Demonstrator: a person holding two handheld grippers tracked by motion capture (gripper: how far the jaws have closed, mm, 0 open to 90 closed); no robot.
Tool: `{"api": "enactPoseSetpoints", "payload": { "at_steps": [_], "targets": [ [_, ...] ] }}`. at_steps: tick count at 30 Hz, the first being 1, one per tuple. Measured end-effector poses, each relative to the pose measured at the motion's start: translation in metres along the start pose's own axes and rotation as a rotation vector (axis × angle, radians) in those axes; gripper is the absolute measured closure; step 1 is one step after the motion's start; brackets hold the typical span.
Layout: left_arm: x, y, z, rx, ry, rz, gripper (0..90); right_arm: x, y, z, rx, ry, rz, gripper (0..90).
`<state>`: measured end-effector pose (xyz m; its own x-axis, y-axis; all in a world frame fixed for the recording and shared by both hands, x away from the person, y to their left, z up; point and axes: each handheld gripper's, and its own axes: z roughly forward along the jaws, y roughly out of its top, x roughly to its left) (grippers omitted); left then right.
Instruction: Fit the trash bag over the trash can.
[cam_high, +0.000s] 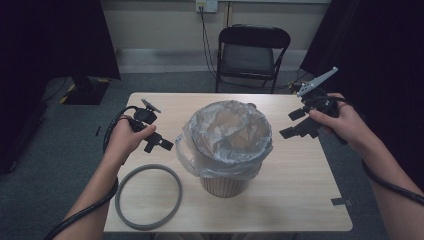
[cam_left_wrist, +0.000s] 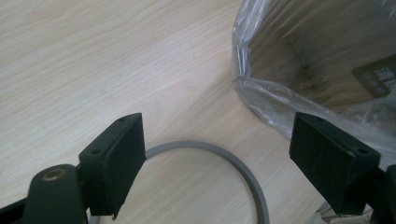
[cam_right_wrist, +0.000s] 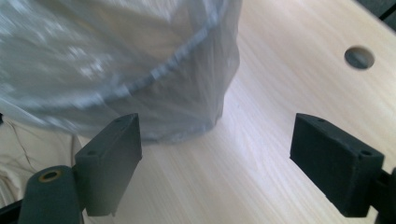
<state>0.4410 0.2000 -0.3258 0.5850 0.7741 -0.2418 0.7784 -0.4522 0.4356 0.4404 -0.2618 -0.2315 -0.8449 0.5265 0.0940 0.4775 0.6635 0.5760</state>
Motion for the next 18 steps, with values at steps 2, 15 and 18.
{"api": "enactPoseSetpoints", "payload": {
  "at_steps": [2, 15, 18],
  "targets": [
    [-0.001, -0.003, 0.003, 0.005, 0.001, 0.011, 18.0, 0.004, 0.01, -0.006, -0.016, -0.003, -0.003, 15.7],
    [0.004, -0.021, 0.02, 0.022, -0.029, -0.005, 18.1, 0.036, 0.065, 0.001, -0.019, 0.039, -0.082, 15.8],
    [0.005, -0.024, 0.019, 0.016, -0.024, -0.011, 18.0, 0.046, 0.076, 0.011, -0.005, 0.054, -0.113, 15.8]
  ]
}}
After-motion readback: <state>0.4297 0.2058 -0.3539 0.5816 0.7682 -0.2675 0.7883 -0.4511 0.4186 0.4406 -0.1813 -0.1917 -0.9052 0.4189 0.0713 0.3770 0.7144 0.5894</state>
